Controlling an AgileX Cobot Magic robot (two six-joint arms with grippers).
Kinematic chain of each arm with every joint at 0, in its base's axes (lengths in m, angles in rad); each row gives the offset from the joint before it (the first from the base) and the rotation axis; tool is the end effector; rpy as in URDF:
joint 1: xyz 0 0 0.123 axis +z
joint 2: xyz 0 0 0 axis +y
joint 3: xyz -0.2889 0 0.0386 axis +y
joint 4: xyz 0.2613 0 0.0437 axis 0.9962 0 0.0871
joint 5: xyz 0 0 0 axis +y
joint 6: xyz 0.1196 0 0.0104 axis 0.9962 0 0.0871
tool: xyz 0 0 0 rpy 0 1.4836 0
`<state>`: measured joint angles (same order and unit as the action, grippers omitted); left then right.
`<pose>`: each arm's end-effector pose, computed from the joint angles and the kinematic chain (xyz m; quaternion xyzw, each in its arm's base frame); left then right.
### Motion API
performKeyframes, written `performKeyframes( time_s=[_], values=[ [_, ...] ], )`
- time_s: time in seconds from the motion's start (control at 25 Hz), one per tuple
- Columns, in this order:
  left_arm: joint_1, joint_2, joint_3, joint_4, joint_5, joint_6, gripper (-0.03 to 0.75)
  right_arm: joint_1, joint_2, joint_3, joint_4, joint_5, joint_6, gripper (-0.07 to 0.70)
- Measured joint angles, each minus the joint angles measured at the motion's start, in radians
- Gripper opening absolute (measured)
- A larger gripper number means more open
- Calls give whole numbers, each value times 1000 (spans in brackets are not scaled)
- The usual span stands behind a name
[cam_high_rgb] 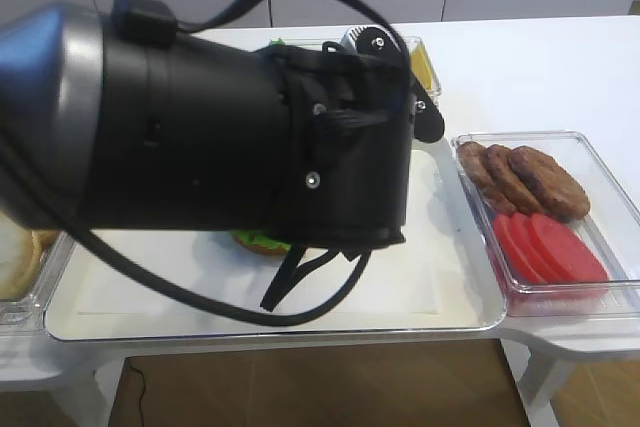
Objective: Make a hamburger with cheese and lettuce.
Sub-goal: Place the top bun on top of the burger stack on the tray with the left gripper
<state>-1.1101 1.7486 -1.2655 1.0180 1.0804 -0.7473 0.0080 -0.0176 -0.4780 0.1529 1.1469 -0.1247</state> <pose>0.2459 -0.2927 0.2447 0.3629 0.8203 0.2306 0.3773 0.0201 0.0168 0.2560 -0.0640 0.8711 0.0480 0.4846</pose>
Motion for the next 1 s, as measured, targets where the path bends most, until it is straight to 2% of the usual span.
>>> performKeyframes(
  time_s=[1.0],
  values=[
    [14,0,0,0,-16,0,364,0,0,0,0,0,0,245]
  ],
)
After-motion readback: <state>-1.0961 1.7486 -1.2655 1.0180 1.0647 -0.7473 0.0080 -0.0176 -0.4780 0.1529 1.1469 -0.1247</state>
